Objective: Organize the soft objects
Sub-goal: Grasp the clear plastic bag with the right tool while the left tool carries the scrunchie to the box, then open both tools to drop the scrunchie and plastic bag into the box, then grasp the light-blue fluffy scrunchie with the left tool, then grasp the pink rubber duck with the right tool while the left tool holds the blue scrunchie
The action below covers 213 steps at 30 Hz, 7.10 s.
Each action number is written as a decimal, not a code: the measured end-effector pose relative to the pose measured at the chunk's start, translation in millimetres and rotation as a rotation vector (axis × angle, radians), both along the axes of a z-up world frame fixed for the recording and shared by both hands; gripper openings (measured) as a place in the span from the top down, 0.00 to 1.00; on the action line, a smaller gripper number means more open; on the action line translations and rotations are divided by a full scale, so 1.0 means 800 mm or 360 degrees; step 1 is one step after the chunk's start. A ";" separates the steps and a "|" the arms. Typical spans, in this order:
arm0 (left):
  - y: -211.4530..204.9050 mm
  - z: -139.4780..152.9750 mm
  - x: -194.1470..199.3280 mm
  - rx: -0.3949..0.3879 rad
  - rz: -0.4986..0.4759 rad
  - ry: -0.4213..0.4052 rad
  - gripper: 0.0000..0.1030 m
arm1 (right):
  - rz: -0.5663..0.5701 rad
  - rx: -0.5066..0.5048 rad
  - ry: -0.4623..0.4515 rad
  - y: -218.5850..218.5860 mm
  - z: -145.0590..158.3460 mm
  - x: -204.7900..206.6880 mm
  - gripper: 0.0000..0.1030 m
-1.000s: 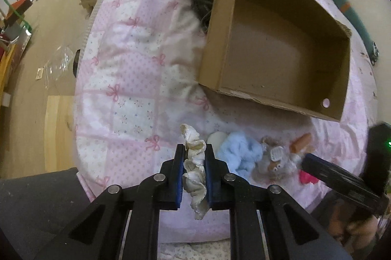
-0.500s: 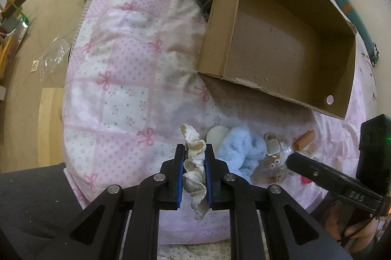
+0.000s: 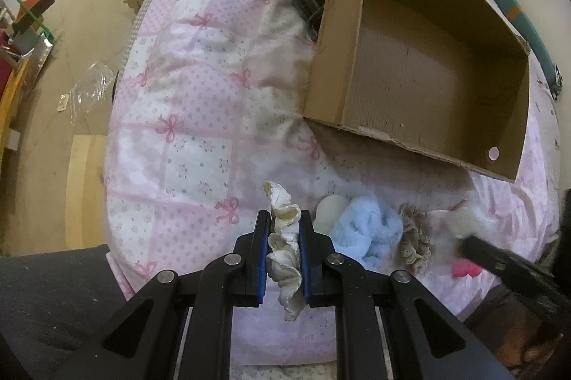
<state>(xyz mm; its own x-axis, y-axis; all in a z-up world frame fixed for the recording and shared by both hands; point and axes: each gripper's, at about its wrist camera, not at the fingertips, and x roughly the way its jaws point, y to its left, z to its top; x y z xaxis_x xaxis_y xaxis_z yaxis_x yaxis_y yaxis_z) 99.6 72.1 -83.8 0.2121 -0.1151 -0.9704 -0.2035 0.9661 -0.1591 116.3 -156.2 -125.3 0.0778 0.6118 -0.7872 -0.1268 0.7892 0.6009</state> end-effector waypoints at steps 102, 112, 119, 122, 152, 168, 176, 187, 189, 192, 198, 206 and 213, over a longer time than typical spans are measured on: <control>-0.082 0.073 0.099 0.0374 -0.0085 -0.0528 0.39 | -0.0271 -0.0080 -0.0612 -0.053 0.077 0.111 0.10; -0.066 0.085 0.072 0.0363 -0.0059 -0.0566 0.39 | -0.0281 -0.0119 -0.0648 -0.059 0.092 0.092 0.10; -0.057 0.102 0.044 0.0373 -0.0101 -0.0575 0.39 | -0.0272 -0.0135 -0.0680 -0.058 0.128 0.065 0.10; -0.054 0.108 0.031 0.0354 -0.0127 -0.0585 0.39 | -0.0268 -0.0157 -0.0699 -0.058 0.138 0.053 0.10; -0.026 0.016 -0.002 0.0136 0.0001 -0.0301 0.39 | -0.0329 -0.0332 -0.0446 -0.073 0.062 0.000 0.10; -0.103 -0.055 -0.005 0.0114 -0.0420 0.0052 0.30 | -0.0337 -0.0306 -0.0415 -0.075 0.058 0.005 0.10; -0.106 -0.087 -0.008 0.0256 -0.0427 0.0152 0.30 | -0.0328 -0.0315 -0.0421 -0.073 0.058 0.004 0.10; -0.130 -0.090 -0.016 0.0252 -0.0503 0.0115 0.72 | -0.0331 -0.0309 -0.0440 -0.074 0.062 0.002 0.10; -0.136 -0.084 -0.018 0.0249 -0.0512 0.0101 0.74 | -0.0339 -0.0311 -0.0443 -0.076 0.062 0.002 0.10; -0.125 -0.065 -0.022 0.0233 -0.0472 0.0045 0.74 | -0.0353 -0.0309 -0.0442 -0.079 0.063 0.001 0.10; -0.092 -0.019 -0.032 0.0171 -0.0284 -0.0131 0.74 | -0.0381 -0.0295 -0.0446 -0.088 0.068 -0.003 0.10; -0.057 0.004 -0.036 0.0150 -0.0088 -0.0190 0.74 | -0.0508 -0.0323 -0.0397 -0.133 0.068 -0.011 0.10; -0.068 -0.003 -0.022 0.0176 -0.0160 -0.0213 0.74 | -0.0725 -0.0386 -0.0046 -0.181 0.020 -0.011 0.10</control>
